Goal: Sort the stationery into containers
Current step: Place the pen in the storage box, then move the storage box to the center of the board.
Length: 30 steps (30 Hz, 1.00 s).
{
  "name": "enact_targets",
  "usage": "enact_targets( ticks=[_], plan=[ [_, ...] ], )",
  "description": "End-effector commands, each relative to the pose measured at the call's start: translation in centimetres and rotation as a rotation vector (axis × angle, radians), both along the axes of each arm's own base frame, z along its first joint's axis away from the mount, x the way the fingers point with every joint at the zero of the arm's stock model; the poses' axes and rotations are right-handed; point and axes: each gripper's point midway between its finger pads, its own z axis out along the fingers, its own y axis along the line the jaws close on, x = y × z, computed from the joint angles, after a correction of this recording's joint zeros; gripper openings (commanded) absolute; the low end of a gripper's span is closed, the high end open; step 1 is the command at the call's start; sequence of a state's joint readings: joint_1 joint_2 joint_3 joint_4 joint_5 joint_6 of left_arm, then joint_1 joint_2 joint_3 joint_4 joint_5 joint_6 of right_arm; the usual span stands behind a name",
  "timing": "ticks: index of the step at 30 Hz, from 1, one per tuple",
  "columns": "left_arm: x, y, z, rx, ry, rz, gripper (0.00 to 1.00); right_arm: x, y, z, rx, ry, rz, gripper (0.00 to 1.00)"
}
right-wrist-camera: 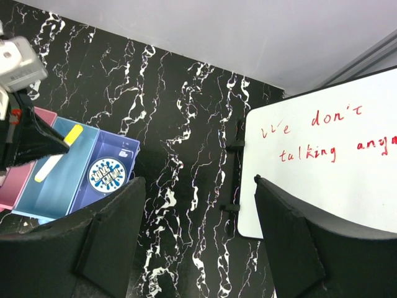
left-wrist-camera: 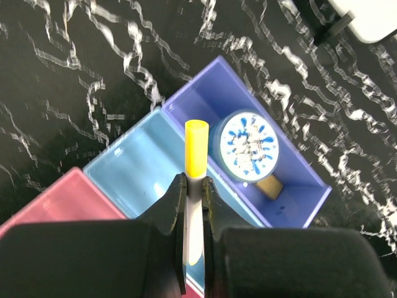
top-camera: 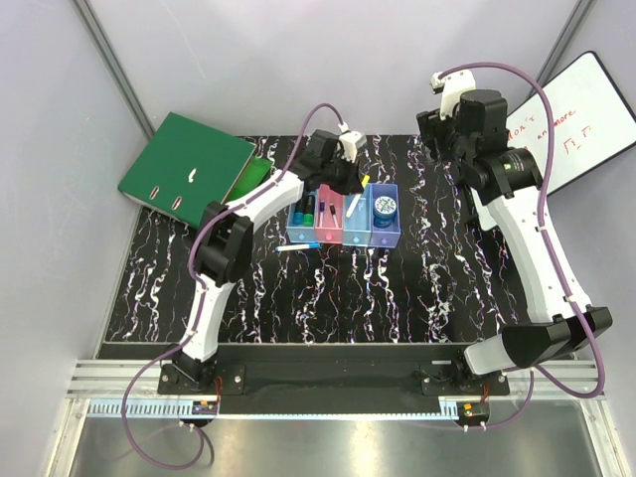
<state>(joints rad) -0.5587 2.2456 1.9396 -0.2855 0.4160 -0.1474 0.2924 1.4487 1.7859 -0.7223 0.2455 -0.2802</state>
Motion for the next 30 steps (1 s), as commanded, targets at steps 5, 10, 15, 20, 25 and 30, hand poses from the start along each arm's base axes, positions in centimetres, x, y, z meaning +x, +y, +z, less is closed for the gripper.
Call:
enact_targets(
  ticks=[5,10,15,20,25,30],
  plan=[
    [-0.2,1.1,-2.7,0.045,0.014,0.021,0.06,-0.1,-0.1,3.6,0.053,-0.102,-0.006,0.79],
    [-0.7,1.2,-3.3,0.048,0.038,0.017,0.23,-0.3,-0.2,3.7,0.053,-0.106,-0.006,0.79],
    [-0.7,0.9,-2.5,0.03,0.034,0.008,0.55,-0.2,-0.1,3.9,0.054,-0.109,-0.004,0.8],
    [-0.4,0.3,0.8,-0.019,-0.016,-0.012,0.57,-0.4,-0.1,3.8,0.056,-0.109,-0.003,0.8],
    [-1.2,0.9,6.7,-0.01,-0.202,-0.109,0.56,-0.6,-0.2,4.2,0.053,-0.116,0.0,0.8],
    [-5.3,5.5,10.7,0.16,-0.419,-0.241,0.56,-0.7,0.0,5.2,0.058,-0.138,0.017,0.8]
  ],
)
